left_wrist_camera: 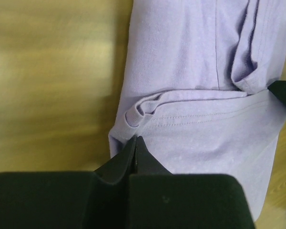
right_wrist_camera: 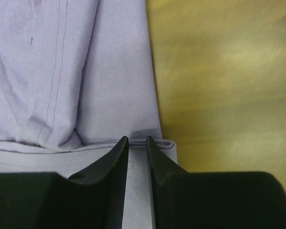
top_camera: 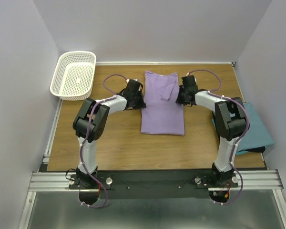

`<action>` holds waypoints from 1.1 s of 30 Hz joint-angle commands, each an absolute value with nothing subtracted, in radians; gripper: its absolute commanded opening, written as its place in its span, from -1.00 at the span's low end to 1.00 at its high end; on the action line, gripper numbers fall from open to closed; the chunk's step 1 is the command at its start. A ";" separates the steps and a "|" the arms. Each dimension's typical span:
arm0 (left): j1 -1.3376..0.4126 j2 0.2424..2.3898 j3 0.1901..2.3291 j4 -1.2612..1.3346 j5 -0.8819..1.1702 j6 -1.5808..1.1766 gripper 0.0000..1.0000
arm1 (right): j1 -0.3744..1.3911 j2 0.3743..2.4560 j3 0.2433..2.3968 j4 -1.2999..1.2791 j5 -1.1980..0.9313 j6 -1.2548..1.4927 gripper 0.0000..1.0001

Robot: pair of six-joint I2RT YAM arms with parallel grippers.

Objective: Fold and stack the t-shirts
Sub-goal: Fold the tshirt

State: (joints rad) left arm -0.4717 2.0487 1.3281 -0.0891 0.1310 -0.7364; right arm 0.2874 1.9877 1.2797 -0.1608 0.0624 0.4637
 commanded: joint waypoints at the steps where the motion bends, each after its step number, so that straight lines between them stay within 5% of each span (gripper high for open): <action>1: -0.465 1.954 1.181 -0.115 0.120 -0.741 -1.00 | 0.348 1.924 1.174 -0.253 0.028 0.512 -0.44; 10: -0.465 1.772 0.945 -0.037 0.170 -0.744 -1.00 | 0.423 1.753 1.052 -0.238 0.018 0.548 -0.42; 20: -0.451 1.689 1.028 -0.084 0.179 -0.673 -1.00 | 0.385 1.707 1.181 -0.327 0.161 0.523 -0.20; 27: -0.439 1.560 0.977 -0.146 0.196 -0.609 -0.56 | 0.385 1.533 1.004 -0.370 0.052 0.606 -0.20; 33: -0.448 1.453 0.795 -0.178 0.265 -0.629 -0.49 | 0.391 1.370 0.786 -0.413 -0.190 0.690 -0.20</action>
